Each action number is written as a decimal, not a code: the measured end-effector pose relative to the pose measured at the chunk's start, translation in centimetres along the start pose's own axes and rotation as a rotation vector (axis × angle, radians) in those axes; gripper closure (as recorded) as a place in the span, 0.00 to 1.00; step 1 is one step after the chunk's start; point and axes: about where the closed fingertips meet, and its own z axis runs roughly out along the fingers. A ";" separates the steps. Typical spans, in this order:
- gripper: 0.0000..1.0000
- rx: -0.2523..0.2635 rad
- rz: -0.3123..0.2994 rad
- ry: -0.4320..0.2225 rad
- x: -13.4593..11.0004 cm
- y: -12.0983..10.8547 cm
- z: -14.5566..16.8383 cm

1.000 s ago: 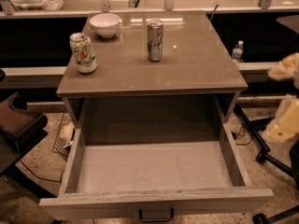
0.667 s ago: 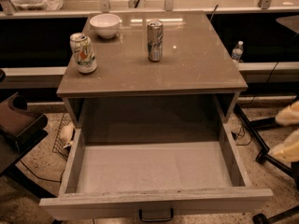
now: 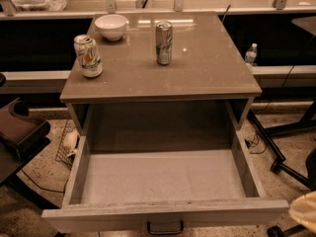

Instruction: Close top drawer

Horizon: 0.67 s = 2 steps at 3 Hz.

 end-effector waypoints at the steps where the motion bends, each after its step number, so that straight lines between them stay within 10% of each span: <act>1: 1.00 -0.032 0.008 -0.034 2.2 6.3 3.9; 2: 1.00 -0.035 0.007 -0.034 2.2 6.5 4.0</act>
Offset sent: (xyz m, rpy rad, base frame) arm -0.0574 0.0380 -0.0752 0.0535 0.0131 0.0329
